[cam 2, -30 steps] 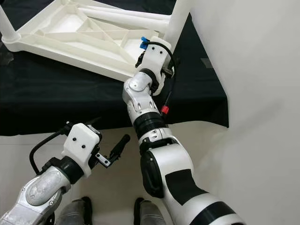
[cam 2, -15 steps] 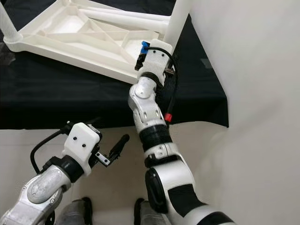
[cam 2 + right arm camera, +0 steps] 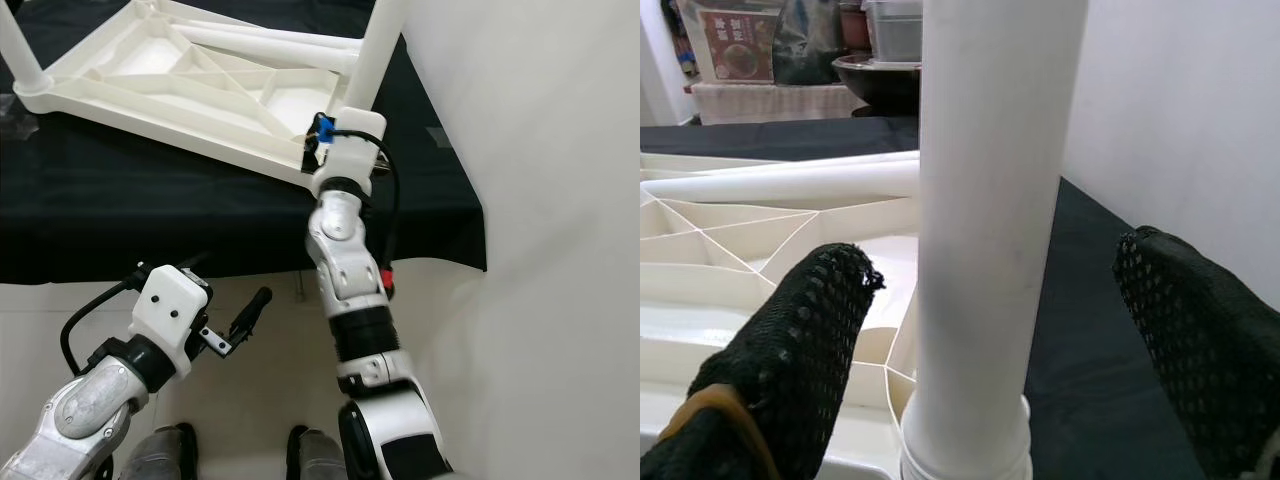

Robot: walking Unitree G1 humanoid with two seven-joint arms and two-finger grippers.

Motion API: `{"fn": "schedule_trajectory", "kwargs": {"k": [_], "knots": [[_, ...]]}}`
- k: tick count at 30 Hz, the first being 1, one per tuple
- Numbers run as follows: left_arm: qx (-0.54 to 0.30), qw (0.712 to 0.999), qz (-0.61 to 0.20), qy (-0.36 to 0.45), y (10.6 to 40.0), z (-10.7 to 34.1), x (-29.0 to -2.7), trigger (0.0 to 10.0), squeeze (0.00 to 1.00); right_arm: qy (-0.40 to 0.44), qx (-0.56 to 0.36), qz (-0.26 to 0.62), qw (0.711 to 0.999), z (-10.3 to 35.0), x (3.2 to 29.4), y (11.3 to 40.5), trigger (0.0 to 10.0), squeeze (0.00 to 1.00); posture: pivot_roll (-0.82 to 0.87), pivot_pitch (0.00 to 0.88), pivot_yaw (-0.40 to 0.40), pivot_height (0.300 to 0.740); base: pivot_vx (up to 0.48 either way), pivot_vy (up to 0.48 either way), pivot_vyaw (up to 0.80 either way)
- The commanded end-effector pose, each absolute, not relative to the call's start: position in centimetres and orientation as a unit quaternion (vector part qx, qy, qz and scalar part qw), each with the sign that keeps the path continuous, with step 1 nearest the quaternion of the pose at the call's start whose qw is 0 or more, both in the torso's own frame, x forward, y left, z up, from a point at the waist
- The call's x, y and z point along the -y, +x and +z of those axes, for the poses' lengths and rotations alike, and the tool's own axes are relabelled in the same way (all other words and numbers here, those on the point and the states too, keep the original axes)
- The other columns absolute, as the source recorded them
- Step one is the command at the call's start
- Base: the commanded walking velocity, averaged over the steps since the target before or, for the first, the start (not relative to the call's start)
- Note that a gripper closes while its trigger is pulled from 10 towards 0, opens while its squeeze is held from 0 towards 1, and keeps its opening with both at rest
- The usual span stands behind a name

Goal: Building children table

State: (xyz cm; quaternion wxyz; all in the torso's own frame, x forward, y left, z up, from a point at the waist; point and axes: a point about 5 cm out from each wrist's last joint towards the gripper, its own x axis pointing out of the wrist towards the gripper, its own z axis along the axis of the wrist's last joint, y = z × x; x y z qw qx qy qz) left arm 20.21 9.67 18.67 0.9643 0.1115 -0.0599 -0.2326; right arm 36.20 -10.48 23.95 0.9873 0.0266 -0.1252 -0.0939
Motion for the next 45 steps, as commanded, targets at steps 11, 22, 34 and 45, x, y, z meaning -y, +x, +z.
{"fn": "schedule_trajectory", "kwargs": {"k": [11, 22, 34, 45], "knots": [[0.032, 0.97, -0.217, 0.104, 20.1, 16.8, -10.3, 10.0, 0.0, -0.039, 0.077, -0.005, 0.996, 19.4, 12.0, 31.7, 10.0, 0.0, 0.04, 0.124, -0.109, 0.74, 0.0, 0.0, 0.0], [0.023, 0.979, -0.176, 0.102, 20.1, 16.1, -11.0, 10.0, 0.0, -0.109, 0.063, 0.049, 0.991, 16.6, 12.2, 29.2, 10.0, 0.0, 0.04, 0.104, -0.103, 0.74, 0.0, 0.0, 0.0], [-0.017, 0.985, -0.147, 0.087, 19.5, 13.7, -11.5, 10.0, 0.0, -0.2, 0.027, 0.125, 0.971, 13.1, 12.3, 26.1, 10.0, 0.0, 0.02, 0.06, -0.083, 0.74, 0.0, 0.0, 0.0], [-0.019, 0.985, -0.149, 0.088, 19.6, 13.3, -11.2, 10.0, 0.0, -0.381, 0.021, 0.243, 0.892, 11.2, 10.8, 24.1, 10.0, 0.0, 0.0, 0.053, -0.075, 0.74, 0.0, 0.0, 0.0]]}}
